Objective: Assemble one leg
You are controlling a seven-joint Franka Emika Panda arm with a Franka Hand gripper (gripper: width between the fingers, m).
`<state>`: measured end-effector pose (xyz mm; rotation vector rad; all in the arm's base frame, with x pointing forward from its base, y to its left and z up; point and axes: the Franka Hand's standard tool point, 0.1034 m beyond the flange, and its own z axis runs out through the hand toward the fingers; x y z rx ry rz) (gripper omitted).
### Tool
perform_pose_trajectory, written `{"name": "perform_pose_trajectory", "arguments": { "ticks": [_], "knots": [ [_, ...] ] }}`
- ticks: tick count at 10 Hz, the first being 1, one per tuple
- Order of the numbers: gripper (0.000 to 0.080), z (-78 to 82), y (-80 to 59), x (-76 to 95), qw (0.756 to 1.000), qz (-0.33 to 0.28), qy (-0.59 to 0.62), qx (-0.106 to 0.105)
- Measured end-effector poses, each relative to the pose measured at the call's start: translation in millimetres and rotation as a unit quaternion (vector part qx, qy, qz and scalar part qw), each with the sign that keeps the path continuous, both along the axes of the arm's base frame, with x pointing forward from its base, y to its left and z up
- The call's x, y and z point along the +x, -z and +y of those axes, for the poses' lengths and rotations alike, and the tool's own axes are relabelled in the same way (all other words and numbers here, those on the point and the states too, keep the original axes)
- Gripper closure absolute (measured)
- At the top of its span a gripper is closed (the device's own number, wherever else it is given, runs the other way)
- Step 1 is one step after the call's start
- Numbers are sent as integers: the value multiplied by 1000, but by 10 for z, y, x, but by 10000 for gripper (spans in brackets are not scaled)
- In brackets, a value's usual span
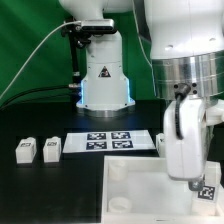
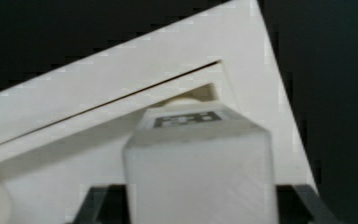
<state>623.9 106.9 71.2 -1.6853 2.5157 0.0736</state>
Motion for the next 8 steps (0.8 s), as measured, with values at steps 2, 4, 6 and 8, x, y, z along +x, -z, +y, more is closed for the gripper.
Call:
{"name": "perform_pose_trajectory", "arguments": {
  "ticks": [2, 4, 6, 8],
  "knots": [
    [501, 13, 17, -10, 1000, -1, -17, -1],
    [219, 141, -33, -13, 1000, -4, -25, 2],
    [164, 272, -283, 47, 999, -20, -35, 10],
    [154, 282, -288, 34, 999, -15, -40, 11]
  ]
}}
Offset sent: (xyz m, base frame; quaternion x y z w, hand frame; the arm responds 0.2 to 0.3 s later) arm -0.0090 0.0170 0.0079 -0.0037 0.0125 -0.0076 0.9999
